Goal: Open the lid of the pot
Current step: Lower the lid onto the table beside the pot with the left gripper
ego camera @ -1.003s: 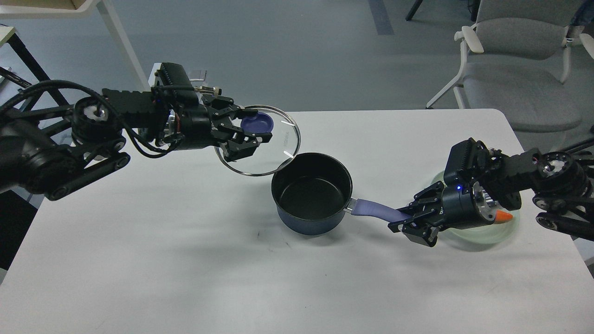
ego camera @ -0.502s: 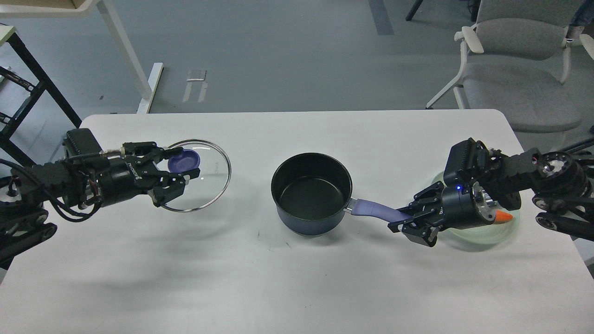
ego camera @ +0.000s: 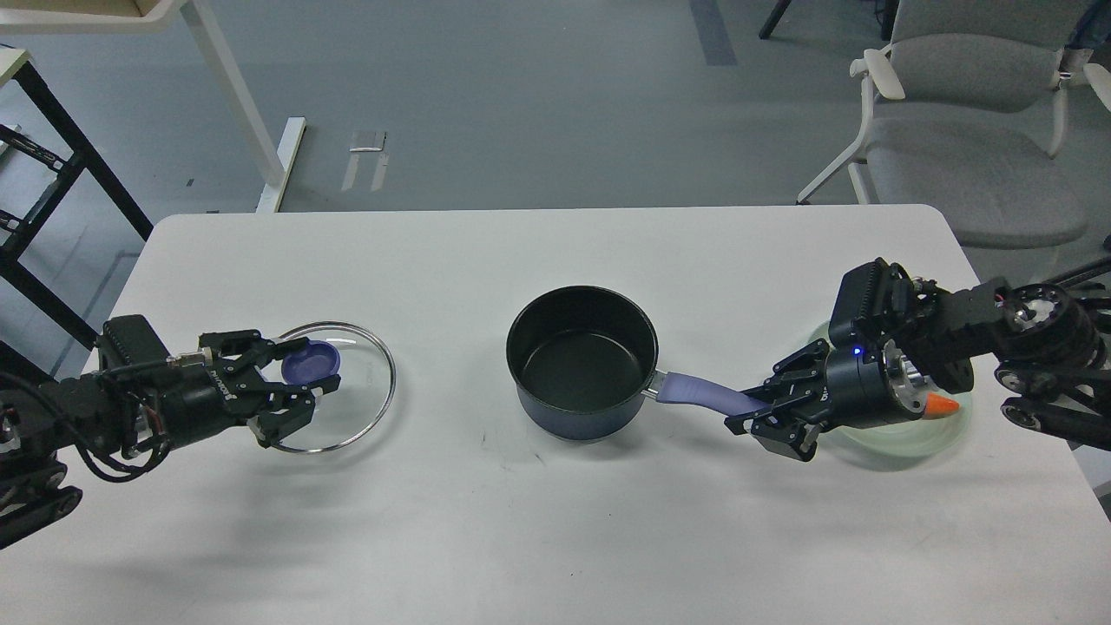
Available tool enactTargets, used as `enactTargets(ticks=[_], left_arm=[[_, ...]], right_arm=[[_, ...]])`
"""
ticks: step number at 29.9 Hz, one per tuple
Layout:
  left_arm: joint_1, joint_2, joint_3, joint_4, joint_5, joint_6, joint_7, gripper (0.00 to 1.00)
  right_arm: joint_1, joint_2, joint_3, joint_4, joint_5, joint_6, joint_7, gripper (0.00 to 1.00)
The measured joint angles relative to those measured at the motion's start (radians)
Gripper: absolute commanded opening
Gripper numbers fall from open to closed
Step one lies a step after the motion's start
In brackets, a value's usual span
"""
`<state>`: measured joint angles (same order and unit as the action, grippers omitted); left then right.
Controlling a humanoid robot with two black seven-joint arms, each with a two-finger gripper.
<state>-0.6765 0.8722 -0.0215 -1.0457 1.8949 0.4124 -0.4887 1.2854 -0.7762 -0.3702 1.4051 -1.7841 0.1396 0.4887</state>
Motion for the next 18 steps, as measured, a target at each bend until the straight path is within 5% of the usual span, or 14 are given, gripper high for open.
enactTargets(ticks=[18], left_arm=[[0.017,-0.029,0.032,0.040,-0.003,-0.002,0.000,0.67]], right_arm=[[0.000,0.000,0.000,0.000,0.000,0.000,0.000,0.31]])
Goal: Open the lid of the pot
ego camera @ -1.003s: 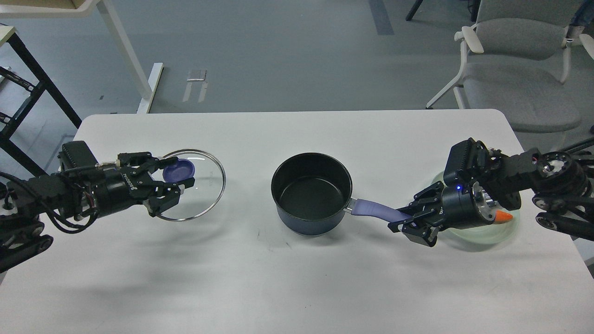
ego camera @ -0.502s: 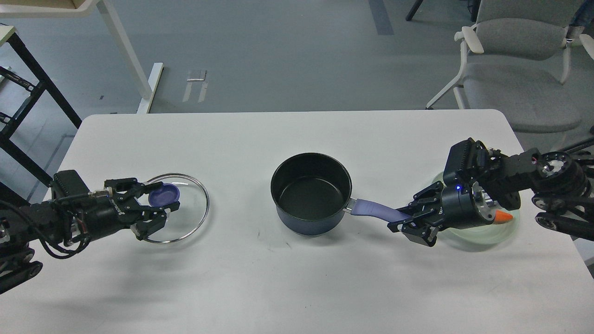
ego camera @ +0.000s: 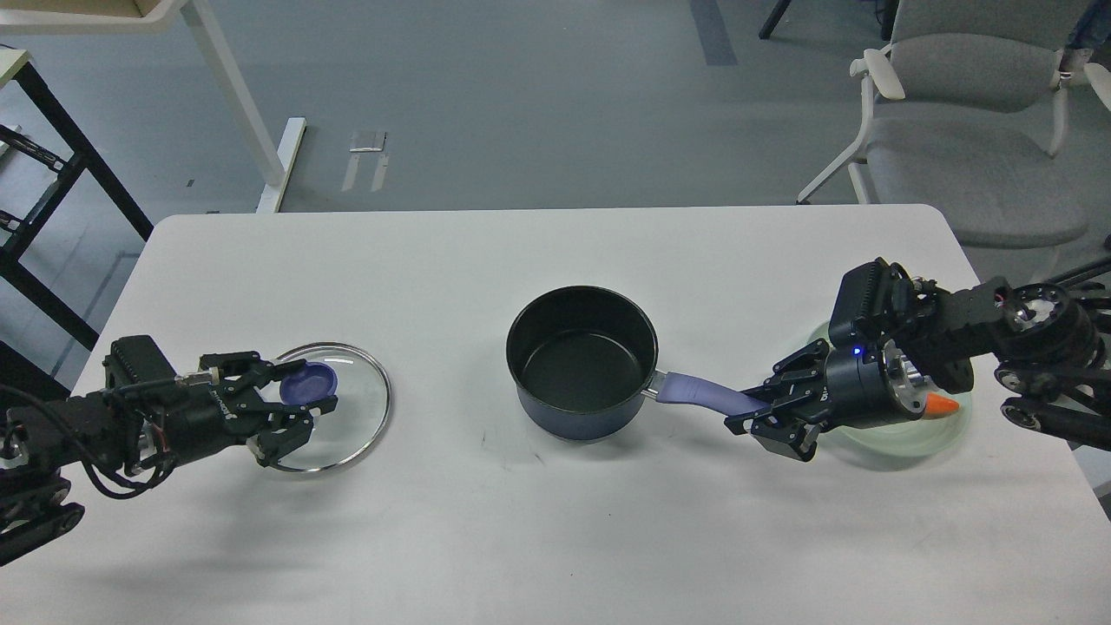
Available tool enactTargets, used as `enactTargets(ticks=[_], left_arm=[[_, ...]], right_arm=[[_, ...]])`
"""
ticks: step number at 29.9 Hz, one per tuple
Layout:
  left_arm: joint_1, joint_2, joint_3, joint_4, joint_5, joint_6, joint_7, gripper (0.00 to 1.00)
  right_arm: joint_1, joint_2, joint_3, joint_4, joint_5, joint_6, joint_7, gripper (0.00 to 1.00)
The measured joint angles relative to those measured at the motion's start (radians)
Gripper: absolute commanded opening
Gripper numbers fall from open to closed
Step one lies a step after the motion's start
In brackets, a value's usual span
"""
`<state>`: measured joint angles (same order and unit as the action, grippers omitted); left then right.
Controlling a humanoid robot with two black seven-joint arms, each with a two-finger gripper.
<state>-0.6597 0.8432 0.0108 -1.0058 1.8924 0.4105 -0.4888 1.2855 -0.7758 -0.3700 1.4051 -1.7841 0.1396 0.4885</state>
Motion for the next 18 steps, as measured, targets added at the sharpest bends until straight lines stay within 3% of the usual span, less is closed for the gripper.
enactTargets(ticks=[2,6,14,18], left_arm=[[0.000,-0.002,0.001,0.001,0.000,0.000,0.000,0.72],[0.002,-0.007,0.002,0.001,-0.003,-0.001,0.000,0.94],[-0.019,0.013,-0.012,-0.048,-0.081,-0.015,0.000,0.98],[-0.082,0.072,-0.019,-0.158,-0.237,-0.121,0.000,0.98]], right_arm=[[0.000,0.001,0.000,0.000,0.000,0.000,0.000,0.31],[0.002,0.001,0.000,0.000,0.000,0.000,0.000,0.31],[0.002,0.001,0.000,0.000,0.000,0.000,0.000,0.31],[0.002,0.001,0.000,0.000,0.000,0.000,0.000,0.31]])
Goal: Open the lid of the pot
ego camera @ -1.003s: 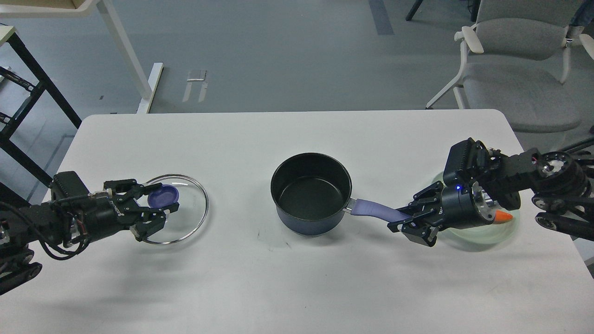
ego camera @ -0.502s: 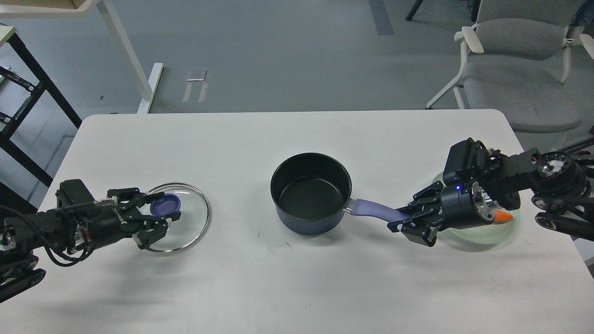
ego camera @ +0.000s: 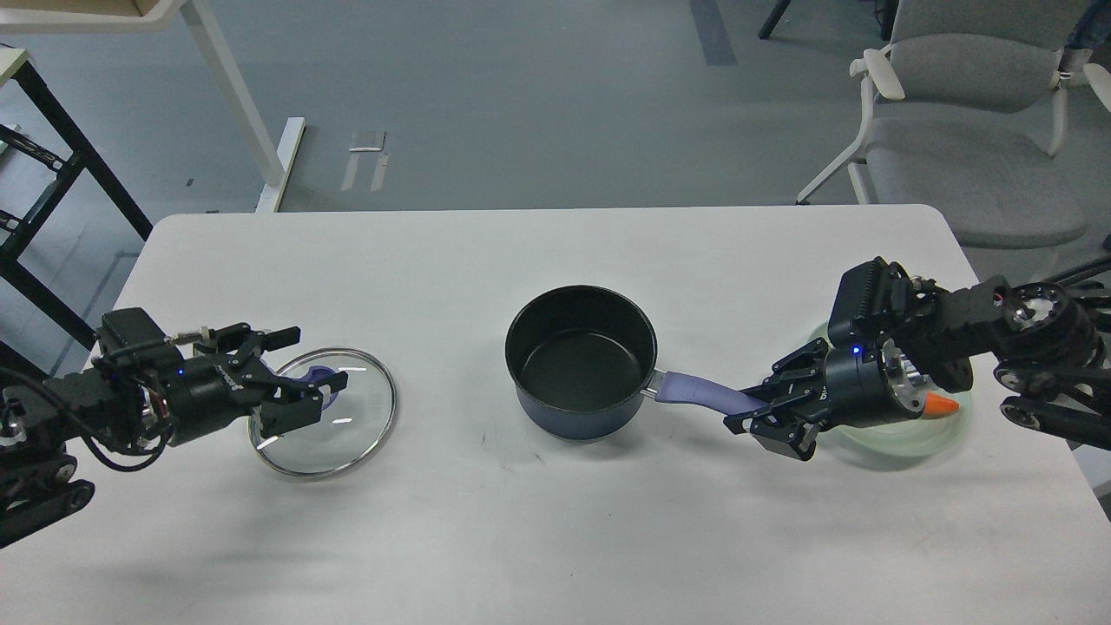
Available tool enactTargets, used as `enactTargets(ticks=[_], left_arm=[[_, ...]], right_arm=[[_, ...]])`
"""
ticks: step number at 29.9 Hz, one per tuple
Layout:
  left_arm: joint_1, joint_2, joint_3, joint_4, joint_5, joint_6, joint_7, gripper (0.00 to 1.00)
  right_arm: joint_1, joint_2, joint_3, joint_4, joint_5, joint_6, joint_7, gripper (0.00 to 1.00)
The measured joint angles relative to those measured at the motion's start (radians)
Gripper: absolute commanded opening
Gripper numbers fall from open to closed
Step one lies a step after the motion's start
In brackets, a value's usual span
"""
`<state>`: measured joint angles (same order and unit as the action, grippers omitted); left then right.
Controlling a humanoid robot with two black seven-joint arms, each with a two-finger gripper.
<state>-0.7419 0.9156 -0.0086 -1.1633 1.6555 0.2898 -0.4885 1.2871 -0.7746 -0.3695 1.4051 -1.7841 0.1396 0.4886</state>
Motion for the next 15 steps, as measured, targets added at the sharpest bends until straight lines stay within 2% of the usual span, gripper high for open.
enactTargets(ticks=[4,6,8,10,12,13,15], left_arm=[[-0.095,0.055,-0.034,-0.100,-0.334,-0.214,0.000,0.99],[-0.130,0.061,-0.074,-0.114,-0.554,-0.325,0.000,0.99],[-0.150,0.058,-0.111,-0.115,-0.742,-0.399,0.000,0.99],[-0.159,0.041,-0.142,-0.112,-0.962,-0.437,0.000,0.99],[-0.162,0.014,-0.167,-0.106,-1.135,-0.440,0.000,0.99],[-0.162,0.003,-0.179,-0.100,-1.183,-0.437,0.000,0.99],[-0.162,-0.017,-0.205,-0.085,-1.247,-0.429,0.000,0.99]], right_arm=[[0.000,0.000,0.000,0.000,0.000,0.000,0.000,0.31],[0.000,0.000,0.000,0.000,0.000,0.000,0.000,0.31],[0.000,0.000,0.000,0.000,0.000,0.000,0.000,0.35],[0.000,0.000,0.000,0.000,0.000,0.000,0.000,0.43],[0.000,0.000,0.000,0.000,0.000,0.000,0.000,0.58],[-0.001,-0.001,0.000,0.000,0.000,0.000,0.000,0.65],[-0.001,-0.002,0.000,0.001,0.000,0.000,0.000,0.73]])
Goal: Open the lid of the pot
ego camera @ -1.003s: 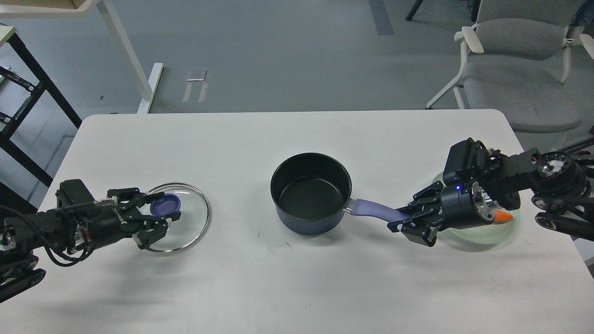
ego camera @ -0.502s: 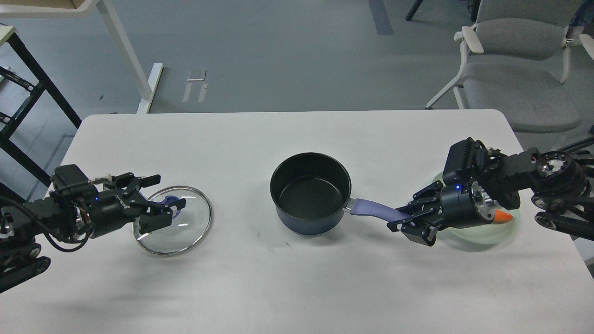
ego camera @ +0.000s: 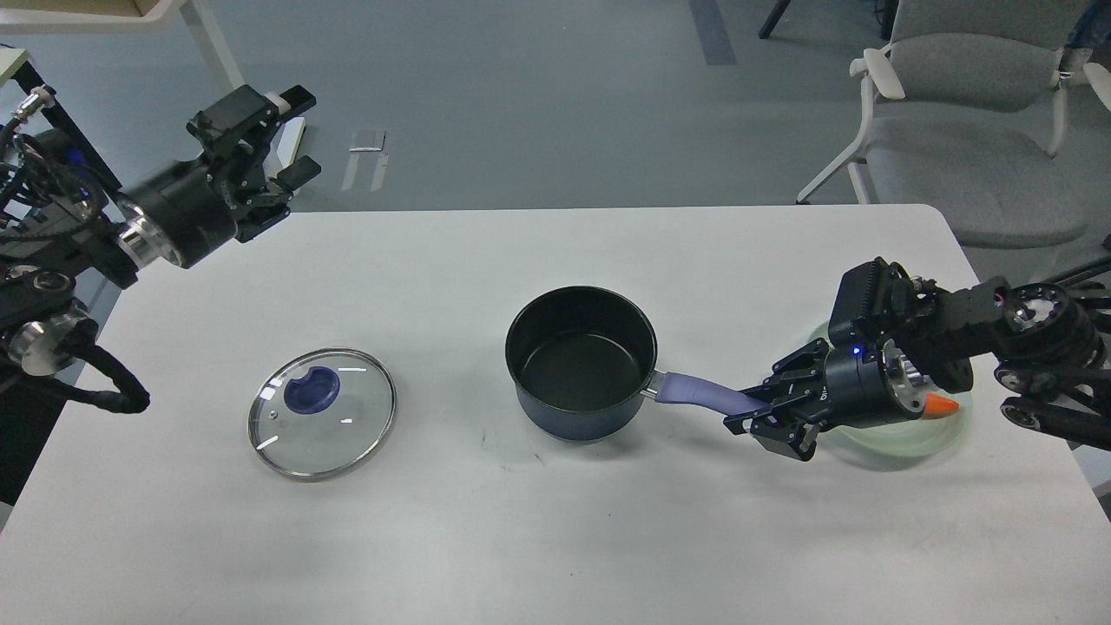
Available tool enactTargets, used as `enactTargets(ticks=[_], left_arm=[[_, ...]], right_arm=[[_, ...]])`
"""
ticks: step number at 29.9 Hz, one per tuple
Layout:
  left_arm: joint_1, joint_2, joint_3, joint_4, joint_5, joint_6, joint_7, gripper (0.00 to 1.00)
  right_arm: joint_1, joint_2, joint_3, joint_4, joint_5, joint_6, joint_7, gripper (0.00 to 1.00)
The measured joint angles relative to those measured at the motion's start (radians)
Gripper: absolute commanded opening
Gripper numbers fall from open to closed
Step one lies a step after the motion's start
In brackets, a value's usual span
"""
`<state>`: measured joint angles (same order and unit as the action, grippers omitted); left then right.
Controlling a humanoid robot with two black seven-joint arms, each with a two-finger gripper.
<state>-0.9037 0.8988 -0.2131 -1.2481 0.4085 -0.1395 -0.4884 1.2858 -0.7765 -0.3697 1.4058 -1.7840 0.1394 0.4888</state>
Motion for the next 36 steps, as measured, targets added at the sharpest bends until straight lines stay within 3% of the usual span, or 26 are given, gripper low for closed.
enactTargets(ticks=[3,11,16,18,24,31,36], left_arm=[[0.000,-0.023,-0.019,0.023,-0.028,0.004,0.000,0.99],[0.000,-0.039,-0.038,0.042,-0.034,0.005,0.000,0.99],[0.000,-0.051,-0.040,0.046,-0.034,0.011,0.000,0.99],[0.000,-0.062,-0.042,0.049,-0.034,0.022,0.000,0.99],[0.011,-0.132,-0.115,0.088,-0.060,0.043,0.092,0.99],[0.038,-0.224,-0.158,0.174,-0.177,0.044,0.098,0.99],[0.131,-0.279,-0.249,0.180,-0.186,0.021,0.118,0.99]], right_arm=[[0.000,-0.004,0.000,0.001,0.002,0.000,0.000,0.94],[0.002,-0.074,0.050,0.029,0.046,-0.007,0.000,0.98],[0.000,-0.134,0.148,0.046,0.199,-0.015,0.000,0.98],[-0.009,-0.142,0.188,0.042,0.323,-0.024,0.000,0.98],[-0.049,-0.140,0.228,0.018,0.798,-0.108,0.000,0.99],[-0.159,-0.058,0.284,-0.043,1.413,-0.204,0.000,0.99],[-0.281,0.002,0.372,-0.120,1.663,-0.195,0.000,0.99]])
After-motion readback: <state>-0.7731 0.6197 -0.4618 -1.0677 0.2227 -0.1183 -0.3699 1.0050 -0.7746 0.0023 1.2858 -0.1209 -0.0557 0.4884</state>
